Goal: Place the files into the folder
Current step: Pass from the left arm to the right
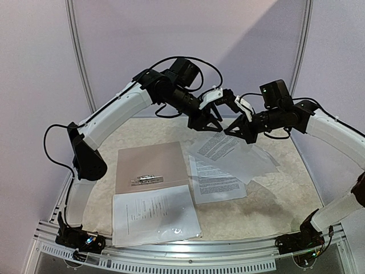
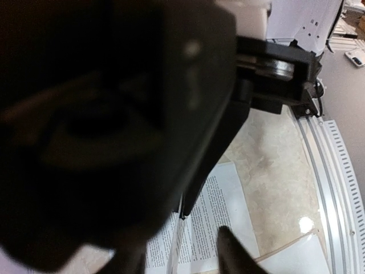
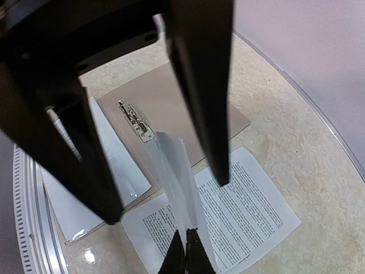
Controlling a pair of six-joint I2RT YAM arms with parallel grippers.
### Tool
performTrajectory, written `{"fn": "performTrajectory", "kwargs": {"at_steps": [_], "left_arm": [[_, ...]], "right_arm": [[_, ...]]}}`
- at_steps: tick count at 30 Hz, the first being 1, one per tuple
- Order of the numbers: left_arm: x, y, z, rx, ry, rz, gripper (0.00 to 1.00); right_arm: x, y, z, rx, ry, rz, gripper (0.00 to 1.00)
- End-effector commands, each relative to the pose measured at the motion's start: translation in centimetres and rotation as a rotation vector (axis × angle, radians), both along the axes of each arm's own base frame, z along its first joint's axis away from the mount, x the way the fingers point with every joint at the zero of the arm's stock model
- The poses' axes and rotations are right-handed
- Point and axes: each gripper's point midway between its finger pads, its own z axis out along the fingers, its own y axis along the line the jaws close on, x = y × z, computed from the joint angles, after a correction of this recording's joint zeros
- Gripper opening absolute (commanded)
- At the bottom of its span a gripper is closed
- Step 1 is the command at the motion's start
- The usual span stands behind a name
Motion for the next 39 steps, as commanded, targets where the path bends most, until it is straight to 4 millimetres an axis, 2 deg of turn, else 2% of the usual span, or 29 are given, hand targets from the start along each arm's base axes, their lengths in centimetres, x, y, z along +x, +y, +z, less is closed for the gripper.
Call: {"fn": "performTrajectory", "kwargs": {"at_steps": [1,3,5,7,10,16,18,20,26,32,34,37,39], "left_arm": [[-0.3,2.1,0.8,0.029,0.011,0.013,0.91],[-0.2,4.0,0.4,0.062,0.012,0.001,0.94],[-0.3,6.3,-0.4,0.097,0.023,-0.027,0.92],[-0.7,8.4,-1.7,0.137,0.063,-0.051,0.85],[-1.0,10.6,-3.3,0.177,0.07,-0.068,0.68],[-0.1,11.4,-5.6,0.235,0.029,-0.05,0.37],[0.7,11.3,-6.0,0.233,0.012,-0.03,0.33],[0.8,11.1,-6.2,0.225,0.025,-0.029,0.31],[-1.2,10.8,-6.1,0.194,0.107,-0.098,0.32],[-3.7,12.6,-5.9,0.207,0.137,-0.208,0.54],[-3.8,12.9,-5.9,0.198,0.134,-0.214,0.56],[-3.4,12.5,-6.4,0.204,0.128,-0.188,0.54],[-2.6,11.6,-6.6,0.205,0.113,-0.144,0.46]], "right_arm": [[-0.6,-1.3,2.5,0.065,0.003,0.0,0.0],[-1.1,-2.1,3.1,0.08,0.013,0.01,0.0],[-2.1,-2.7,4.0,0.1,0.013,0.036,0.0],[-3.1,-3.2,5.0,0.134,0.016,0.078,0.0],[-4.2,-3.7,6.3,0.18,0.024,0.122,0.0],[-5.0,-3.7,7.6,0.214,0.02,0.154,0.0],[-5.5,-3.6,8.1,0.234,0.025,0.179,0.0],[-5.5,-3.6,8.4,0.239,0.023,0.178,0.0],[-5.2,-3.9,9.0,0.233,-0.01,0.15,0.0],[-4.5,-4.3,8.9,0.207,-0.024,0.11,0.0],[-4.7,-4.3,9.1,0.21,-0.03,0.117,0.0],[-4.5,-4.2,9.2,0.213,-0.036,0.117,0.0],[-4.5,-4.2,9.2,0.213,-0.034,0.119,0.0]]}}
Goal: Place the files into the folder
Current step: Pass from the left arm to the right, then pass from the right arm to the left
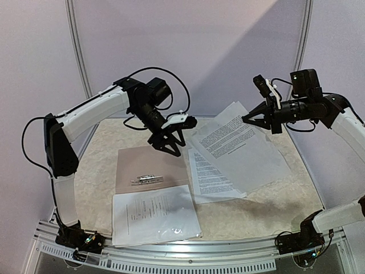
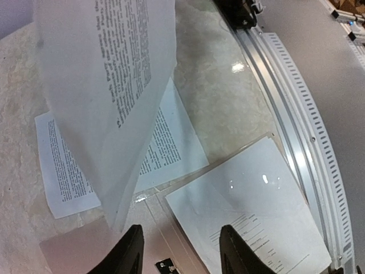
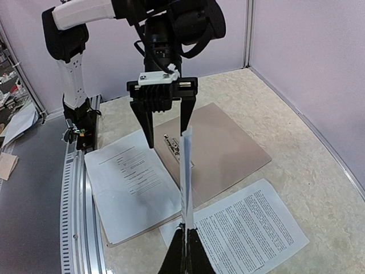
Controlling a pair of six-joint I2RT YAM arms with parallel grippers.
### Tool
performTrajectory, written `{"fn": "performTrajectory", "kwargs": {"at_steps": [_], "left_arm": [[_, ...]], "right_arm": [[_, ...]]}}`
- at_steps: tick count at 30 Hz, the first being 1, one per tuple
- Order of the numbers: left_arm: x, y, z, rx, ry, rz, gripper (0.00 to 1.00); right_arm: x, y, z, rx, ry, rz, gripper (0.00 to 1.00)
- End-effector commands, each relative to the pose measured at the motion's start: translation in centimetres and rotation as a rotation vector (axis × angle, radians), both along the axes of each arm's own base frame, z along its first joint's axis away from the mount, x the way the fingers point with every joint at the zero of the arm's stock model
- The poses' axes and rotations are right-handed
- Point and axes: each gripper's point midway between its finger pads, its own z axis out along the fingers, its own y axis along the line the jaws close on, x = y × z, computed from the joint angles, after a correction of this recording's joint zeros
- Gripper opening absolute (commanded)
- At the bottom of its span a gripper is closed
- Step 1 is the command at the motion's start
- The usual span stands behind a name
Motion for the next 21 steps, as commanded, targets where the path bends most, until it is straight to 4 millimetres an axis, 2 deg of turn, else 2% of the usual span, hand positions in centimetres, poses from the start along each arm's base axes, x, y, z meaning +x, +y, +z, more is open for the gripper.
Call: {"fn": "performTrajectory", "kwargs": {"at_steps": [1,7,11,15,20,21], "left_arm": [[1.0,-1.2,0.5,-0.025,-0.046,0.049,0.42],[2.6,-2.2,-0.2,-0.014,-0.086,0.092,0.24],[3.7,-2.4,-0.6,-0.01,-0.094,0.124,0.23],[3.1,-3.0,-0.1,-0.042,-0.051,0.11,0.23],[2.9,-3.3,-0.4,-0.037,-0.053,0.098,0.03],[3.0,-3.3,-0.4,-0.037,-0.057,0.096,0.03]], "right_arm": [[0.0,-0.4,1.2,0.008,-0.029,-0.015,0.0],[-0.3,-0.4,1.4,0.011,-0.026,-0.011,0.0],[-0.4,-0.5,1.5,0.012,-0.027,-0.007,0.0],[-0.4,-0.5,1.3,0.012,-0.026,-0.005,0.0],[-0.4,-0.5,1.5,0.017,-0.026,-0.005,0.0],[-0.5,-0.5,1.6,0.019,-0.029,-0.004,0.0]]}}
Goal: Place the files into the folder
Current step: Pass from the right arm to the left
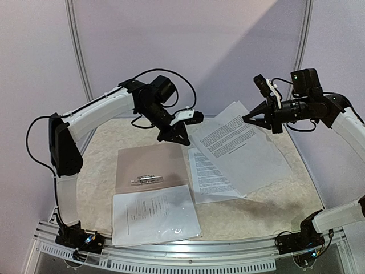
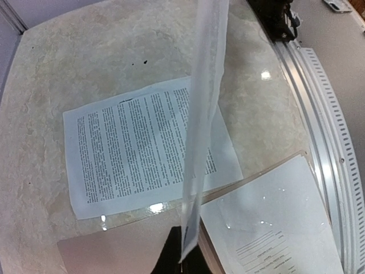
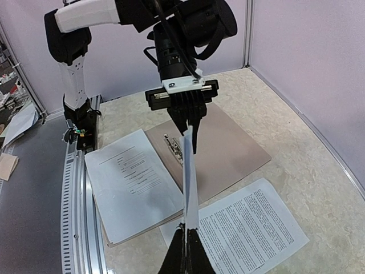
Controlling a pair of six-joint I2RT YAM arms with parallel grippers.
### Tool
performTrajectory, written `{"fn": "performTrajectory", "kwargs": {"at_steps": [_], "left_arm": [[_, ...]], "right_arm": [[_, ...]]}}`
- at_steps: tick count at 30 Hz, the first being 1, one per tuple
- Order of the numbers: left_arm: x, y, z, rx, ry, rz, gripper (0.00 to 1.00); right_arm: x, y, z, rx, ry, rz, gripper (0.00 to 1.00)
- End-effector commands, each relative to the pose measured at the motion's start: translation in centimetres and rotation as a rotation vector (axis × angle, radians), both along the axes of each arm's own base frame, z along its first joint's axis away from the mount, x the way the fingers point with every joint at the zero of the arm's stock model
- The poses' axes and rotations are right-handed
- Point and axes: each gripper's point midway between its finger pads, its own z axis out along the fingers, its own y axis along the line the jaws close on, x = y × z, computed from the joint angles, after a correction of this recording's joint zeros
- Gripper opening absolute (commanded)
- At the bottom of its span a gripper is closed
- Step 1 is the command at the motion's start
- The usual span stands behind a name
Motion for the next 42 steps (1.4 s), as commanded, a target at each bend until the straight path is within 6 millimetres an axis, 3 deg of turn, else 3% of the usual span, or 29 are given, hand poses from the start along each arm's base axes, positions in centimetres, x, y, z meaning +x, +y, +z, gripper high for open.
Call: {"fn": "performTrajectory", "kwargs": {"at_steps": [1,13,23,30,42], "left_arm": [[0.0,-0.8,0.1,-0.014,-0.005,-0.015,0.02],[0.7,-1.0,1.0,-0.047,-0.021,-0.009,0.14],[1.8,-0.5,0.8,-0.048,-0.038,-0.012,0.16],[0.8,-0.6,1.5,-0.079,-0.016,-0.06,0.19],[0.8,-0.5,1.6,-0.085,-0.021,-0.09,0.22]], "right_arm": [[-0.5,-0.4,1.4,0.019,-0.032,-0.001,0.0],[-1.5,-0.2,1.8,0.042,-0.02,0.042,0.0],[-2.1,-0.3,1.9,0.043,-0.011,0.06,0.0],[-2.2,-0.3,2.0,0.049,-0.016,0.062,0.0],[-2.3,-0.3,2.1,0.054,-0.013,0.069,0.0]]}}
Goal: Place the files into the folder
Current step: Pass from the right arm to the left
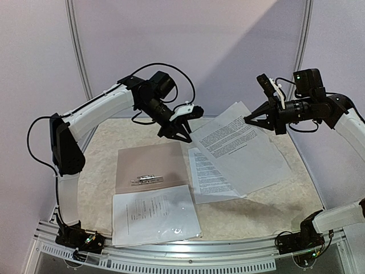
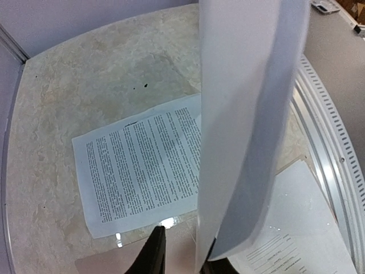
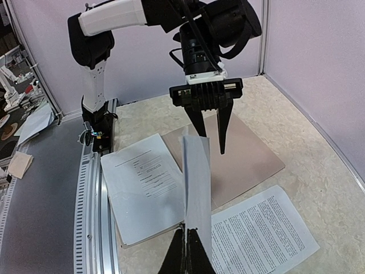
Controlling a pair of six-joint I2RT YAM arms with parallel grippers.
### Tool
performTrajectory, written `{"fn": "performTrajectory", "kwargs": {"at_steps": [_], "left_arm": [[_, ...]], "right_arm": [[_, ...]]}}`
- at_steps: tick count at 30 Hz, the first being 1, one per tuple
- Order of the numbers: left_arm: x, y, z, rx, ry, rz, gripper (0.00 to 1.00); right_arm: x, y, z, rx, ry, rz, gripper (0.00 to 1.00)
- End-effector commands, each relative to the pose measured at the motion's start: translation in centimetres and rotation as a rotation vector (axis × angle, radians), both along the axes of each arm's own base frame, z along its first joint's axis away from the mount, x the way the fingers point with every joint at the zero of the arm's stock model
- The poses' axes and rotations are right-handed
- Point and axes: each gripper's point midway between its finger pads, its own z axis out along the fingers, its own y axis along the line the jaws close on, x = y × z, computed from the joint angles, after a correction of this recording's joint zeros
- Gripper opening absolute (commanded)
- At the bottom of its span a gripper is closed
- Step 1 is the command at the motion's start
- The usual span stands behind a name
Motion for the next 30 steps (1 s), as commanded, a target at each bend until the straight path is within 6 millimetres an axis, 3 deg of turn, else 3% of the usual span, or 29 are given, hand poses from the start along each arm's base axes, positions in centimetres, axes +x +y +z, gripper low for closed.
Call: {"fn": "performTrajectory", "kwargs": {"at_steps": [1,12,18,24,30], "left_arm": [[0.2,0.0,-0.4,-0.01,0.024,-0.03,0.23],[0.1,-0.1,0.1,-0.02,0.018,-0.045,0.25],[-2.8,-1.3,2.4,-0.071,0.091,-0.074,0.32],[-4.1,-2.1,2.0,-0.056,0.106,-0.089,0.26],[-5.1,-3.9,3.7,-0.096,0.11,-0.1,0.23]], "right_arm": [[-0.6,-0.3,1.3,0.017,-0.027,0.009,0.0],[-0.6,-0.5,1.3,0.014,-0.031,0.002,0.0],[-0.4,-0.4,1.0,0.014,-0.023,0.0,0.0],[-0.3,-0.3,0.9,0.015,-0.02,-0.002,0.0],[-0.3,-0.2,0.7,0.022,-0.016,0.0,0.0]]}}
